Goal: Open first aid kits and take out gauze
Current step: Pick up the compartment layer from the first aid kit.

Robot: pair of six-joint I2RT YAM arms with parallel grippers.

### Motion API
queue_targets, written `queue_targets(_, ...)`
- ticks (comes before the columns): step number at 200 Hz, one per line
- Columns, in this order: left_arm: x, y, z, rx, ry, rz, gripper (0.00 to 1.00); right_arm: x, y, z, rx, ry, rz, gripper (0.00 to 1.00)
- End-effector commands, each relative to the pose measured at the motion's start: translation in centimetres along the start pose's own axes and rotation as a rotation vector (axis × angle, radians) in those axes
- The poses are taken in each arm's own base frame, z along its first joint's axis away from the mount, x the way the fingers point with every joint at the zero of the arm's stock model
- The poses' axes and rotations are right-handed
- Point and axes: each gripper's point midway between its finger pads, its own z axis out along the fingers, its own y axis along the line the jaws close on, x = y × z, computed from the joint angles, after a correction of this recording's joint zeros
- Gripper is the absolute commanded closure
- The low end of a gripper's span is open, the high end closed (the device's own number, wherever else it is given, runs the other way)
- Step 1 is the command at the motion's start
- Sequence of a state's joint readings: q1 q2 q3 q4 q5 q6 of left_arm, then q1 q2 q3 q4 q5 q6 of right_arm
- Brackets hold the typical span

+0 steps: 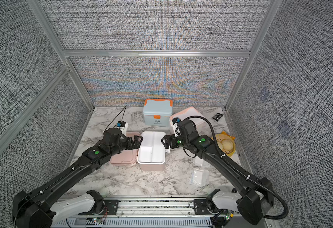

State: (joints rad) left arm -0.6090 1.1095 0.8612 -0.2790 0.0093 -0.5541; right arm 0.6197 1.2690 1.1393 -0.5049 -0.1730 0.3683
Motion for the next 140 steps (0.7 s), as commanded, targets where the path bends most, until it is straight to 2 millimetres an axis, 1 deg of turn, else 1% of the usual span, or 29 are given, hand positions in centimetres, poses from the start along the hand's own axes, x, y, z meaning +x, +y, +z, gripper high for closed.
queue_targets(1, 0.2, -1.0, 0.1, 0.051, 0.028, -0.008, 0.0, 0.1, 1.7, 0.0, -0.034, 0.038, -0.021, 0.12)
queue_targets(24, 1.3, -1.1, -0.1, 0.062, 0.083, -0.028, 0.0, 0.5, 2.9, 0.2, -0.009, 0.089, -0.035, 0.19)
queue_targets(33, 1.9, -0.8, -0.2, 0.056, 0.099, -0.041, 0.0, 0.7, 3.5, 0.2, -0.008, 0.108, -0.036, 0.24)
queue_targets(41, 2.4, -0.6, -0.4, 0.053, 0.113, -0.046, 0.0, 0.7, 3.6, 0.3, 0.003, 0.128, -0.023, 0.29)
queue_targets(56, 3.2, -0.6, -0.8, 0.065, 0.135, -0.054, 0.0, 1.0, 3.8, 0.6, 0.036, 0.169, -0.017, 0.32)
queue_targets(66, 3.6, -0.7, -1.2, 0.081, 0.144, -0.055, 0.0, 1.1, 3.9, 0.8, 0.058, 0.201, -0.006, 0.4)
queue_targets(85, 4.3, -0.9, -2.1, 0.108, 0.161, -0.056, 0.0, 1.7, 4.2, 1.3, 0.087, 0.272, 0.009, 0.45)
queue_targets(88, 4.5, -0.9, -2.2, 0.109, 0.163, -0.057, 0.0, 1.8, 4.3, 1.5, 0.089, 0.281, 0.01, 0.48)
queue_targets(91, 4.6, -0.9, -2.3, 0.113, 0.165, -0.056, 0.0, 1.9, 4.4, 1.6, 0.09, 0.288, 0.012, 0.5)
queue_targets(99, 4.8, -0.8, -2.7, 0.118, 0.168, -0.055, 0.0, 2.1, 4.7, 1.9, 0.103, 0.306, 0.012, 0.5)
queue_targets(114, 5.0, -0.8, -3.4, 0.121, 0.164, -0.053, 0.01, 2.4, 4.5, 2.8, 0.14, 0.336, 0.032, 0.52)
queue_targets(140, 4.8, -1.3, -4.4, 0.159, 0.145, -0.061, 0.01, 2.3, 4.3, 4.6, 0.188, 0.343, 0.057, 0.52)
